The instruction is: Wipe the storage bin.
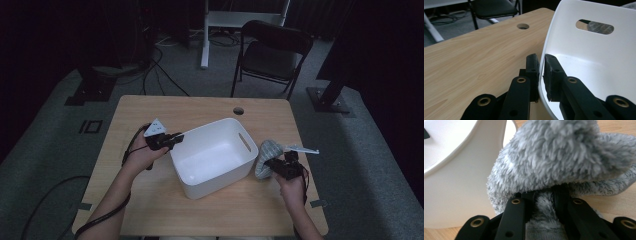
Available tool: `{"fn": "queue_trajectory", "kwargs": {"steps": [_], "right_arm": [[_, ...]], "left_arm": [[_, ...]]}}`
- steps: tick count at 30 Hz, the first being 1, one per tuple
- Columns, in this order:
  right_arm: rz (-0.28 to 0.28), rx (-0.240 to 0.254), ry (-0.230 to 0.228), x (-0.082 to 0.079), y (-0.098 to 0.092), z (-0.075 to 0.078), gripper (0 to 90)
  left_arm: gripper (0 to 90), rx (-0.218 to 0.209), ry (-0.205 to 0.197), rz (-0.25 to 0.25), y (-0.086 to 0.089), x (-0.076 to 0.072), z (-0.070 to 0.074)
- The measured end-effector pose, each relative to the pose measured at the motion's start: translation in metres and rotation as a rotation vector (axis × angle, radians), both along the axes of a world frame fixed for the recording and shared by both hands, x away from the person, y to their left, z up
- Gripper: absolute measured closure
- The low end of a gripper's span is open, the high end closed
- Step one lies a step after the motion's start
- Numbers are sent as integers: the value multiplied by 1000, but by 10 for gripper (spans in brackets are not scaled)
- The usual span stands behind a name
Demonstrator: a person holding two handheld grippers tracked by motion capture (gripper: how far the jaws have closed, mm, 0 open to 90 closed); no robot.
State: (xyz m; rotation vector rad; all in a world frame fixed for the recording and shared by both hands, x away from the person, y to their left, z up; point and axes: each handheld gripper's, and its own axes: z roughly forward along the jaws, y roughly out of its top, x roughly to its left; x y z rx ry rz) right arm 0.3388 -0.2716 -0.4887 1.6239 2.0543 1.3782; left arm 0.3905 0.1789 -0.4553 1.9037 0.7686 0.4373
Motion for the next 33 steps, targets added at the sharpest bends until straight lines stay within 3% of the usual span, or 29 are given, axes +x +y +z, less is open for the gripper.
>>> {"fn": "queue_trajectory", "kwargs": {"steps": [12, 18, 29, 33], "right_arm": [[8, 5, -10, -1, 1, 3, 763], [18, 16, -20, -3, 3, 8, 763], [64, 54, -81, -12, 12, 29, 763], [84, 53, -99, -15, 19, 36, 763]], "left_arm": [[824, -24, 5, 139, 8, -10, -1], [828, -39, 4, 128, 11, -11, -2], [829, -51, 15, 109, 12, -16, -2], [828, -77, 13, 92, 11, -19, -3]]}}
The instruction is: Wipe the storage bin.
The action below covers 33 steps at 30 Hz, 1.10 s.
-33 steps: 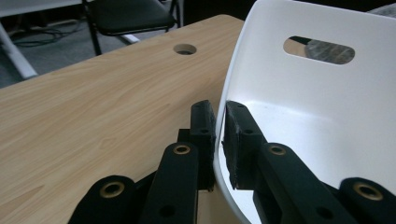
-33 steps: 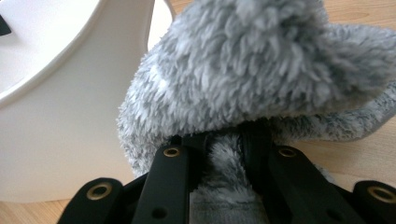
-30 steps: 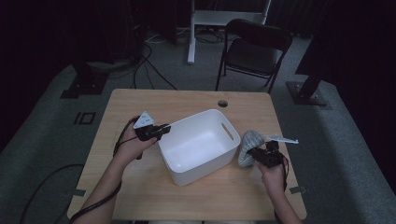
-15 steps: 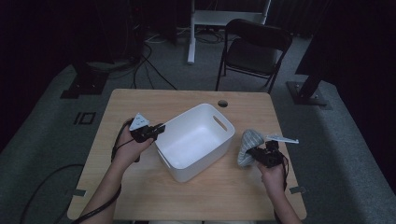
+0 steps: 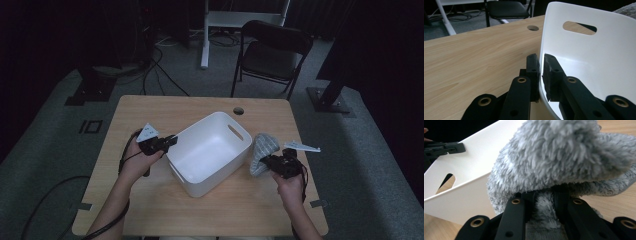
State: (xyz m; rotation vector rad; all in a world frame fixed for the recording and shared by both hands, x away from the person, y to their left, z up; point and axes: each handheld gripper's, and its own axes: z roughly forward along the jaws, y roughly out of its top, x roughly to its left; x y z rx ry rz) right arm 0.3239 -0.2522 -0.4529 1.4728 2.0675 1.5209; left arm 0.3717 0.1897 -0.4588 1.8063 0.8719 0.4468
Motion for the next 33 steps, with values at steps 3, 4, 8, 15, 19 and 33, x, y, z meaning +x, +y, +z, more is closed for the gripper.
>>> {"fn": "queue_trajectory", "kwargs": {"steps": [3, 4, 8, 15, 19, 33], "right_arm": [[-1, -2, -3, 0, 1, 1, 763], [-3, 2, -1, 1, 1, 1, 763], [-14, 9, -6, -1, -3, 3, 763], [-39, 20, -21, -7, -12, 6, 763], [-42, 27, -15, -7, -13, 5, 763], [-46, -11, -45, -3, 11, 15, 763]], "left_arm": [[827, -14, -6, -8, -2, -2, -1], [826, -21, -7, -12, -3, -3, -2], [824, -14, -11, -17, -6, -8, -2], [825, -22, -4, 4, -7, -12, -2], [825, -29, -12, 8, -8, -13, -3], [824, -53, -15, -2, -7, -13, -5]]}}
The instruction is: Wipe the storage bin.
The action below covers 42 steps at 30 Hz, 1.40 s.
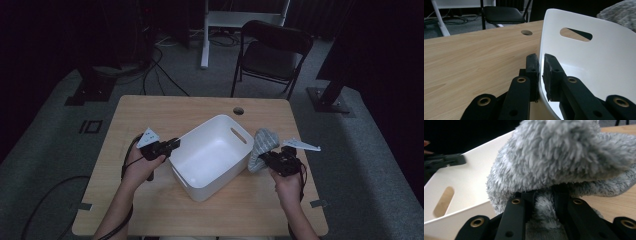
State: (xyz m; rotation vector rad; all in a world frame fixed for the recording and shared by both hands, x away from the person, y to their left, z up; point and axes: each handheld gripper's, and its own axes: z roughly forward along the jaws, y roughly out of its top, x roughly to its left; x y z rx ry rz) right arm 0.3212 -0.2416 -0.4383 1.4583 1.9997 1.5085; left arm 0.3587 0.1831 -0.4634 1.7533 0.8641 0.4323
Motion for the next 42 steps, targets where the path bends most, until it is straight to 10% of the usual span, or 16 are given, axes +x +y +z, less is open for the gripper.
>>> {"fn": "queue_trajectory", "kwargs": {"steps": [5, 28, 42], "right_arm": [[-12, 3, 8, 6, 2, -5, 764], [-35, -19, -22, 5, 5, -12, 769], [-24, -74, 79, 15, 16, -44, 768]], "left_arm": [[814, -46, 20, -23, 2, 1, -2], [814, 17, -28, -24, -2, -1, -1], [806, 30, -42, -32, -3, -2, -1]]}}
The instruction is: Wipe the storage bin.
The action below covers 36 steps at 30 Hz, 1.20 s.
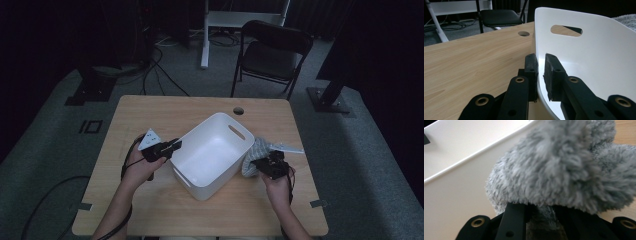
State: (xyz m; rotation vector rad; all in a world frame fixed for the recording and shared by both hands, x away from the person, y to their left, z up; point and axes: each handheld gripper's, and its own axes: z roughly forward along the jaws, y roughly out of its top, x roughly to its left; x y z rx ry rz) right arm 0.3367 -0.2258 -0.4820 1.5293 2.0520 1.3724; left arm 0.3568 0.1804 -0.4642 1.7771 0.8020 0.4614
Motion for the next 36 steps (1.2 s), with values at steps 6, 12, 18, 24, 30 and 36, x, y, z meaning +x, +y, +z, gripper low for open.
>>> {"fn": "queue_trajectory", "kwargs": {"steps": [6, 12, 18, 24, 30, 36], "right_arm": [[-9, -15, 25, 6, 1, -8, 768], [-19, -22, 57, 12, 2, -19, 768], [-18, -27, 118, 19, 2, -34, 767], [-12, 2, 104, 16, -1, -24, 768], [5, 62, -11, 0, -5, 15, 768], [36, 84, -94, -14, 0, 40, 768]], "left_arm": [[807, -7, 0, -5, -3, 0, -1], [808, -14, 3, -12, -4, 0, -1], [809, -15, 2, 0, -5, 0, -1], [847, 7, 0, 39, -8, -2, 1], [860, 17, -2, 53, -9, -2, 1], [859, 16, 1, 46, -9, -2, 1]]}}
